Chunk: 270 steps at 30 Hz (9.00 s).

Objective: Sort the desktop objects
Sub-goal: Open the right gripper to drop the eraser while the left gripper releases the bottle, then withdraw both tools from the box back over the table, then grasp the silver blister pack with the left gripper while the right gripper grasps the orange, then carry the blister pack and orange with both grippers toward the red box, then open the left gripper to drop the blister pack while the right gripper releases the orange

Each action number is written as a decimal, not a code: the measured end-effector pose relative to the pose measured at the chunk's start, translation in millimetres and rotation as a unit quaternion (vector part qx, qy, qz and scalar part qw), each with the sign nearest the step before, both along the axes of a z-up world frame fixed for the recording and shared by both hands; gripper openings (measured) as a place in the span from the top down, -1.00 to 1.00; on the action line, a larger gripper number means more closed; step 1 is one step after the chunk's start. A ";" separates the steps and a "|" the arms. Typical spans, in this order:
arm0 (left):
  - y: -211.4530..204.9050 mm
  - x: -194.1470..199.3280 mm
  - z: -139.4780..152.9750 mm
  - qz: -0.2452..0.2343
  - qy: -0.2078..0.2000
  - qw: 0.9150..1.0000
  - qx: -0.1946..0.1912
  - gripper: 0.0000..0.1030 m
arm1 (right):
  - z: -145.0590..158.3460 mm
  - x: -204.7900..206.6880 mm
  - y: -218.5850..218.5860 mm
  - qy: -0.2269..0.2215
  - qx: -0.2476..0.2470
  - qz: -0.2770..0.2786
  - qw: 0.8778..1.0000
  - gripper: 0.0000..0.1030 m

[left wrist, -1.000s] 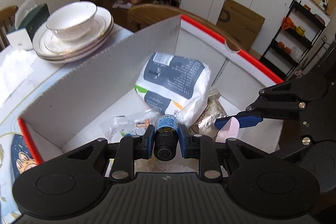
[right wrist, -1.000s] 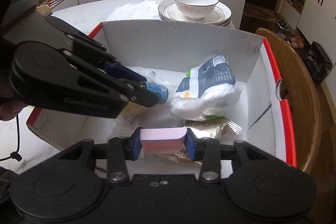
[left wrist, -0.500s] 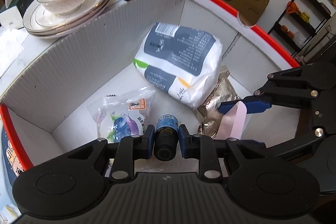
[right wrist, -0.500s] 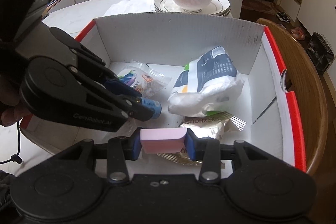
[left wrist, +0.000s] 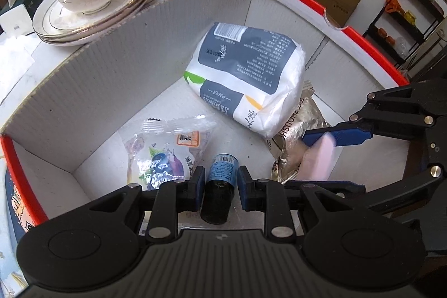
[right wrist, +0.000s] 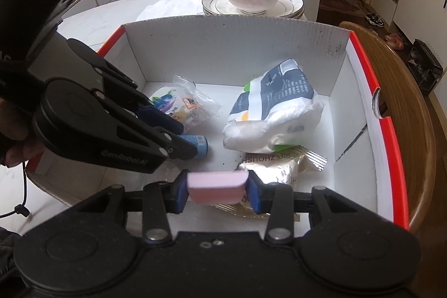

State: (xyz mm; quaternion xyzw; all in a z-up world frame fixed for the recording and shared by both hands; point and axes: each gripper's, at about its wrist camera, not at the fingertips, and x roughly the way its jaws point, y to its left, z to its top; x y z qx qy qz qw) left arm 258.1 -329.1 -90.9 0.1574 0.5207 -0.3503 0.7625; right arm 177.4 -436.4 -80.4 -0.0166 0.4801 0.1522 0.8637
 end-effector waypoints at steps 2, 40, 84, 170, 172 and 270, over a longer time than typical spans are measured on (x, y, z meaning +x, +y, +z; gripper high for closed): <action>3.3 0.5 2.2 0.002 -0.001 1.000 -0.006 0.55 | -0.1 0.0 -0.2 0.000 -0.001 -0.001 1.000 0.18; 68.2 -66.4 70.7 0.051 -0.090 0.987 -0.120 -0.19 | 52.0 -37.7 5.4 -0.068 0.027 0.016 0.997 -0.44; 311.4 -105.0 62.6 0.175 -0.153 0.964 -0.126 -1.00 | 58.5 -50.1 178.9 -0.086 0.040 -0.015 0.995 -0.60; 383.3 -105.7 -8.5 0.270 -0.102 0.956 -0.047 -0.07 | -19.4 6.3 299.3 -0.027 -0.021 0.053 0.998 0.35; 383.5 -107.9 -3.8 0.276 -0.104 0.954 -0.052 -0.07 | -14.0 3.4 293.9 -0.029 -0.015 0.051 0.998 0.35; 27.8 -52.8 39.2 0.044 -0.127 0.990 -0.048 -0.07 | 26.2 -19.7 -19.1 -0.043 0.014 -0.063 0.997 0.35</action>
